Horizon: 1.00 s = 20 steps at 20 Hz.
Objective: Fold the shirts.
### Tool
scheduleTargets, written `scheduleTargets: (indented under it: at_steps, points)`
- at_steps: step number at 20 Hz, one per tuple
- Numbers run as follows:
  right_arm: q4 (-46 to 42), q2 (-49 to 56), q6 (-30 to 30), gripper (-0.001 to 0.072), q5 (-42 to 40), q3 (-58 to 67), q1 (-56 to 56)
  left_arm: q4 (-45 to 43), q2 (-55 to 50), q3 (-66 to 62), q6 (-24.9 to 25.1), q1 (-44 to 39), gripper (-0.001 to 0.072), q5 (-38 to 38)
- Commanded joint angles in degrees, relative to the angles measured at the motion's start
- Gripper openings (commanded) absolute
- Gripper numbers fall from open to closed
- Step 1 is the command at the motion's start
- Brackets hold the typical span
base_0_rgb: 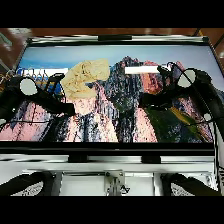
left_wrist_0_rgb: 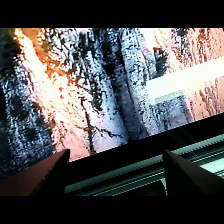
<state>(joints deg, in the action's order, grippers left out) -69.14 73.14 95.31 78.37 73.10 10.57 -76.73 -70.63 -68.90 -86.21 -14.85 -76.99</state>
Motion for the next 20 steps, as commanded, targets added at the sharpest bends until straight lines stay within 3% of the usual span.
scheduleTargets:
  at_steps: [1, 13, 16, 20]
  points:
    - [0.0, 0.0, 0.0, 0.0691, 0.0, 0.0, 0.0, 0.0, 0.0, 0.0, 0.0, 0.0, 0.0720, 0.0]
    - [0.0, 0.0, 0.0, 0.0690, 0.0, 0.0, 0.0, 0.0, 0.0, 0.0, 0.0, 0.0, 0.0720, 0.0]
    - [0.2, 0.0, 0.0, 0.0690, -7.1, 0.0, 0.0, 0.0, 0.0, 0.0, 0.0, 0.0, 0.0720, 0.0]
    - [3.0, 0.0, 0.0, 0.0690, -6.8, 0.0, 0.0, 5.4, -1.0, 0.2, -2.1, -0.2, 0.0720, 11.4]
